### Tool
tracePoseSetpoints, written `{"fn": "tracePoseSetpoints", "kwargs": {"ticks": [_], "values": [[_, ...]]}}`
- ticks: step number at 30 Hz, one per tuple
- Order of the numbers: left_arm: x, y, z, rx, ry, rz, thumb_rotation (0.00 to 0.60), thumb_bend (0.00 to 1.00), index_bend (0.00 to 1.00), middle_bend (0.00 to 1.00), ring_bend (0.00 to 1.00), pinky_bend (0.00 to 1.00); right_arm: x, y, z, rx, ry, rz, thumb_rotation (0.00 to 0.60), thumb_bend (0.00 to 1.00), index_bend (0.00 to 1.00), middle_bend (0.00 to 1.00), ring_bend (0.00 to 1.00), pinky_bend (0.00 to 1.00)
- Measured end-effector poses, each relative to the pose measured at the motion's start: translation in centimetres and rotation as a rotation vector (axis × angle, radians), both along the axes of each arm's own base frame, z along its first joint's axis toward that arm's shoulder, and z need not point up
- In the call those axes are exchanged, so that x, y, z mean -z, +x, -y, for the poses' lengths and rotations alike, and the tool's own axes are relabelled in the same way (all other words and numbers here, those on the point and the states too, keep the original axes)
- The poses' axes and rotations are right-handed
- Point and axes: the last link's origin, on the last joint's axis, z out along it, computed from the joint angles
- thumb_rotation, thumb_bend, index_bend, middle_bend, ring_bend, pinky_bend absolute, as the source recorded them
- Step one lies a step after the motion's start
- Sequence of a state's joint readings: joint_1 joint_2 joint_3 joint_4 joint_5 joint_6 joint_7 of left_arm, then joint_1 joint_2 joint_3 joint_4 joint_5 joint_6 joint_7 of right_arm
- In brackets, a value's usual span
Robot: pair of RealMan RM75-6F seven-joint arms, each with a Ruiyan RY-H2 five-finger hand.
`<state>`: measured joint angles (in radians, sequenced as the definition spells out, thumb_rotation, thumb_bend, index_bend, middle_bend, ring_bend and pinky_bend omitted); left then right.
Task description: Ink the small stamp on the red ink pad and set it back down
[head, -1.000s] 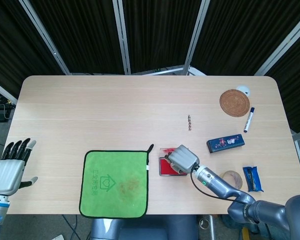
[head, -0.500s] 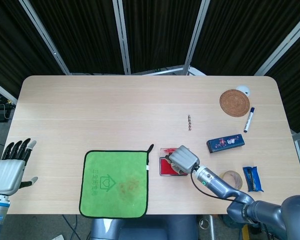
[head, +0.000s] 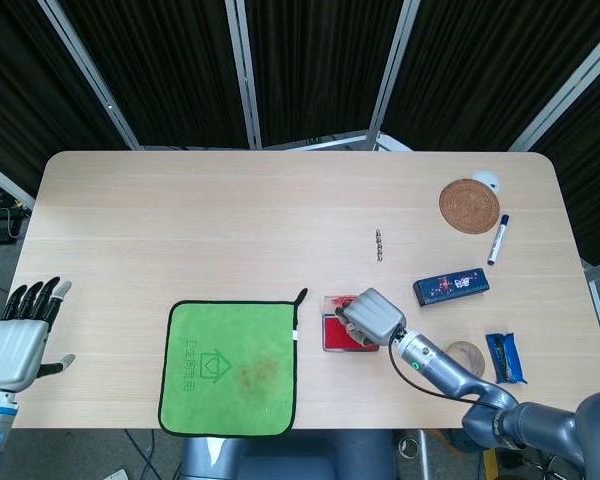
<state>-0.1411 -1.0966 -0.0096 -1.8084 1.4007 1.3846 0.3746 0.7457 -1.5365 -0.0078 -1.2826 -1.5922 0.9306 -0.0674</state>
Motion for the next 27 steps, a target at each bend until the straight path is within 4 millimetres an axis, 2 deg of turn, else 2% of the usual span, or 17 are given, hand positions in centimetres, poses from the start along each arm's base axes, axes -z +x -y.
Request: {"fn": "tracePoseSetpoints", "kwargs": {"ticks": [5,9,19,27], "values": [[-0.1,0.1,0.1,0.006,-0.001,0.005,0.6,0.0,0.0,0.0,0.0,0.0,-3.1,0.0,0.2,-0.002,-0.037,0.031,0.6,0.52,0.56,0.57,0.82,0.96],[-0.1,0.3,0.2,0.012,-0.004,0.008,0.6,0.0,0.0,0.0,0.0,0.0,-4.6,-1.7,-0.1,0.035,-0.053,0.024,0.6,0.52,0.56,0.57,0.82,0.96],[0.1,0.6,0.4,0.018,-0.013,0.005,0.6,0.0,0.0,0.0,0.0,0.0,-4.1,-6.8,-0.4,0.101,-0.07,-0.055,0.6,0.52,0.56,0.57,0.82,0.96],[0.0,0.6,0.4,0.014,-0.013,0.005,0.6,0.0,0.0,0.0,0.0,0.0,-3.0,-8.9,-0.6,0.137,-0.067,-0.064,0.6,0.5,0.54,0.57,0.82,0.96]]}}
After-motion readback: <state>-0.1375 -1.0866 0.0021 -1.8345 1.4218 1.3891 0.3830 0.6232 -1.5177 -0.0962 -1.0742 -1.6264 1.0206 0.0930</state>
